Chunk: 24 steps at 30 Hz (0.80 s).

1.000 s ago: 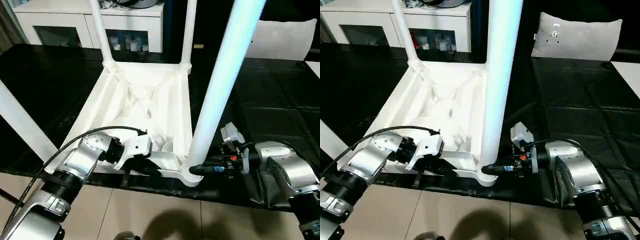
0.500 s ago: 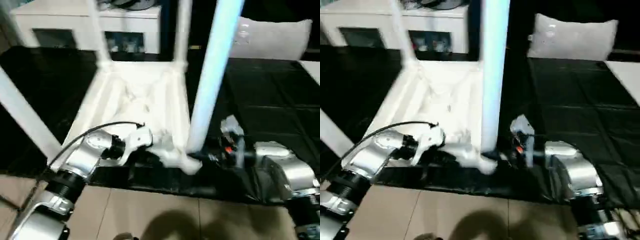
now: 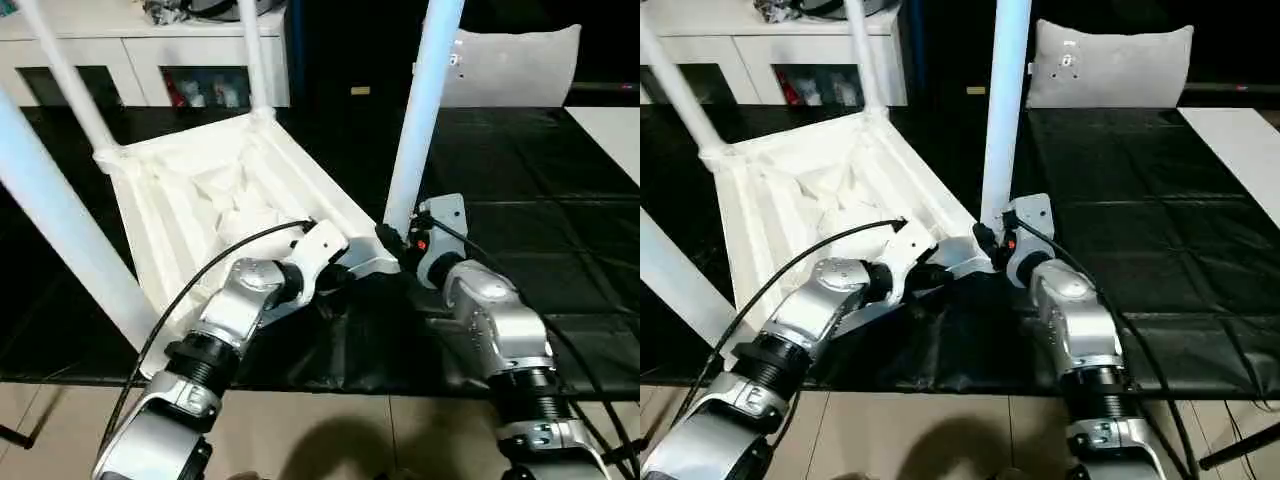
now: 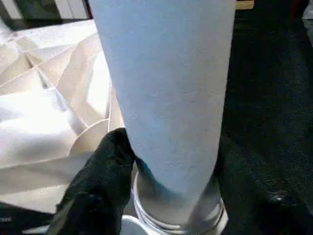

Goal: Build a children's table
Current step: Rotate leg to tighten

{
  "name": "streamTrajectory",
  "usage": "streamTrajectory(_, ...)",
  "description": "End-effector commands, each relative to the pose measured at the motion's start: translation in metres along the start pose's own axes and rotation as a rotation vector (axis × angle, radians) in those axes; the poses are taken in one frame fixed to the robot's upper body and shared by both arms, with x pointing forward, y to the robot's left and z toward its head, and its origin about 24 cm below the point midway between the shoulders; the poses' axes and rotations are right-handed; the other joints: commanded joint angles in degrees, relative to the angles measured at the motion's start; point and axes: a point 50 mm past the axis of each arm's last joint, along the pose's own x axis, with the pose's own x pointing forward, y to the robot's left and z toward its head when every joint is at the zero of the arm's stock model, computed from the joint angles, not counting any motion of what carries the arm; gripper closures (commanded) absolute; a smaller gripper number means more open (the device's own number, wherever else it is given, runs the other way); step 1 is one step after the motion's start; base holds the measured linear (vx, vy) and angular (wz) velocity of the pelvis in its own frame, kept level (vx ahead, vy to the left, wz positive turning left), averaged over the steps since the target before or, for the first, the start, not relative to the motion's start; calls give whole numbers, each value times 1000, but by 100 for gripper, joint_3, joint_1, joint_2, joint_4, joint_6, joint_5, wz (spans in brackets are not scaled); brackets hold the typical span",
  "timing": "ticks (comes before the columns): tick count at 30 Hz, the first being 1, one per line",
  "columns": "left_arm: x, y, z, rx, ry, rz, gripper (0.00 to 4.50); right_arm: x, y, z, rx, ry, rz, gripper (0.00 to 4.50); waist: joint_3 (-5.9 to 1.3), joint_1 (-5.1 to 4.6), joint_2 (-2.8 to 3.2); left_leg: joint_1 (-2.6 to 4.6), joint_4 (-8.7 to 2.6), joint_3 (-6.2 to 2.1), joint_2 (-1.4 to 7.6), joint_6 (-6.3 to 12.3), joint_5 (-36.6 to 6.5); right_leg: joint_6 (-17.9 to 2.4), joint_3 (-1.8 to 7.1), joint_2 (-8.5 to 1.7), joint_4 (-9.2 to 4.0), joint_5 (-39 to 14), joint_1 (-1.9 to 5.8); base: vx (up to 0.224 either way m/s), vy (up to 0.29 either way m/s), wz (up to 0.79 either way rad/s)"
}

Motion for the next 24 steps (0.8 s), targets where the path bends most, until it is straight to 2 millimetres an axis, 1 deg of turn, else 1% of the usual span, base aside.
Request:
streamTrajectory(1,6,-10,31,48,-148,-39,450,6,31,-2,43,-10,173,168,-408,51,-139,-33,-342,-24,119,467,-628,-1049,206,-256,-419,-1253,383,0,0,0)
streamTrajectory(2,6,-10,31,49,-148,-40,450,6,31,-2,44,-11,175,152,-409,57,-128,-30,-343,-27,122,476,-635,-1061,205,-264,-413,-1259,388,0,0,0)
streamTrajectory(3,4,-9,30,63,-145,-53,450,4,28,-2,51,-16,190,148,-402,61,-125,-31,-346,-26,123,498,-686,-1046,204,-266,-428,-1328,390,0,0,0)
streamTrajectory(4,-1,-7,26,81,-138,-70,450,-1,22,-1,47,-19,221,137,-401,68,-137,-28,-348,-27,126,509,-696,-1027,206,-270,-433,-1370,394,0,0,0)
streamTrajectory(6,-3,-5,25,87,-134,-76,450,-4,20,0,38,-20,237,112,-401,76,-126,-22,-346,-24,132,519,-715,-1027,210,-272,-430,-1381,392,0,0,0)
streamTrajectory(7,-6,-4,22,103,-126,-94,450,-8,15,0,16,-20,257,106,-398,92,-141,-21,-344,-22,133,517,-734,-1020,210,-276,-438,-1436,389,0,0,0)
streamTrajectory(8,-9,-2,18,117,-112,-113,450,-12,10,0,-10,-18,288,91,-395,101,-139,-20,-346,-21,135,520,-758,-1011,208,-276,-440,-1470,390,0,0,0)
streamTrajectory(9,-11,-2,16,126,-103,-125,450,-15,7,1,-25,-17,306,91,-389,97,-136,-25,-350,-24,143,510,-802,-994,209,-278,-442,-1534,388,0,0,0)
streamTrajectory(10,-16,-1,11,145,-90,-157,450,-20,1,1,-67,-10,344,80,-389,110,-140,-14,-353,-29,151,491,-825,-973,208,-286,-451,-1599,390,0,0,0)
streamTrajectory(11,-20,1,7,163,-74,-190,450,-26,-5,3,-110,-1,387,71,-387,117,-145,-15,-350,-23,155,510,-847,-960,214,-284,-452,-1598,386,0,0,0)
streamTrajectory(13,-27,1,2,191,-61,-249,450,-34,-12,5,-143,17,451,46,-385,111,-137,-19,-348,-17,160,526,-848,-1014,223,-276,-429,-1518,381,0,0,0)
streamTrajectory(14,-30,1,0,204,-54,-271,450,-37,-16,6,-157,23,484,46,-388,124,-141,-14,-344,-26,160,521,-844,-1034,216,-285,-424,-1496,384,0,0,0)
streamTrajectory(15,-32,2,-1,212,-49,-284,450,-40,-18,7,-166,26,505,36,-390,124,-141,-9,-348,-25,173,544,-846,-1076,219,-283,-412,-1430,383,0,0,0)
streamTrajectory(16,-37,1,-3,241,-49,-341,450,-45,-22,9,-200,28,562,36,-384,140,-136,-7,-346,-24,171,549,-880,-1090,215,-291,-422,-1480,375,0,0,0)
streamTrajectory(17,-38,1,-3,246,-49,-352,450,-46,-22,9,-206,28,573,36,-395,154,-137,4,-336,-22,176,556,-906,-1096,217,-302,-423,-1497,379,0,0,0)
streamTrajectory(18,-40,0,-4,259,-47,-376,450,-48,-24,10,-231,22,588,36,-392,164,-141,5,-336,-18,187,552,-881,-1114,227,-305,-412,-1462,375,0,0,0)
streamTrajectory(19,-41,0,-4,268,-44,-389,450,-49,-25,11,-242,22,600,36,-393,210,-132,18,-336,-9,193,545,-835,-1147,228,-296,-406,-1406,353,0,0,0)
streamTrajectory(20,-43,0,-5,282,-39,-406,450,-50,-26,11,-254,24,620,36,-396,230,-130,28,-334,-10,196,543,-840,-1164,227,-293,-397,-1374,347,0,0,0)
streamTrajectory(21,-48,1,-8,318,-16,-457,450,-55,-28,12,-268,44,704,36,-393,260,-151,31,-337,-13,200,558,-878,-1191,217,-286,-388,-1352,350,0,0,0)
streamTrajectory(22,-51,0,-10,334,-5,-486,450,-58,-28,12,-264,58,750,36,-391,290,-139,29,-336,-10,211,569,-894,-1218,219,-288,-372,-1327,357,0,0,0)
streamTrajectory(24,-52,0,-11,343,1,-506,450,-59,-28,12,-261,65,779,61,-390,316,-133,25,-339,-11,223,575,-882,-1229,222,-296,-369,-1311,361,0,0,0)
